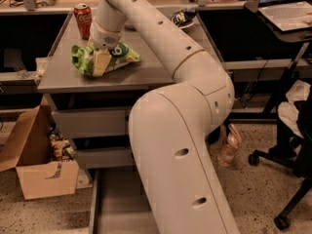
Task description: Place green rice chip bag into bottom drawer
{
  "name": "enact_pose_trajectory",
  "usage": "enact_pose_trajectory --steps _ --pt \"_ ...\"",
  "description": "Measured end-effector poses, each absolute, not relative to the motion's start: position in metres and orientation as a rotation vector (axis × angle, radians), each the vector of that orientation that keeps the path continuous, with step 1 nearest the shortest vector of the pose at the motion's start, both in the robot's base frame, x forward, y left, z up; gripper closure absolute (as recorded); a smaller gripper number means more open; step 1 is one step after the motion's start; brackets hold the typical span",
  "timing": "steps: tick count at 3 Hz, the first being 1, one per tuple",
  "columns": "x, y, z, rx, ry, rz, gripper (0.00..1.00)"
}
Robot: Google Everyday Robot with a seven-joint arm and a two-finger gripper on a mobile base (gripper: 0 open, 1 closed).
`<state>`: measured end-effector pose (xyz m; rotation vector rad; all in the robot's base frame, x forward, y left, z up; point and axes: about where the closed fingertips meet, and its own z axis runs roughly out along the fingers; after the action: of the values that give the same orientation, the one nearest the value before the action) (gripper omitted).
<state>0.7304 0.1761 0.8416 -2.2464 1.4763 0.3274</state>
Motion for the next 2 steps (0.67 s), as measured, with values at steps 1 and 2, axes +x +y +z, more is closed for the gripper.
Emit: enact_pose_trajectory --steps 1,2 --pt "0.723 0.153 0.875 -2.151 1.468 0.295 0.96" --pt "0.685 0.115 0.957 -1.914 1.454 0.275 1.0"
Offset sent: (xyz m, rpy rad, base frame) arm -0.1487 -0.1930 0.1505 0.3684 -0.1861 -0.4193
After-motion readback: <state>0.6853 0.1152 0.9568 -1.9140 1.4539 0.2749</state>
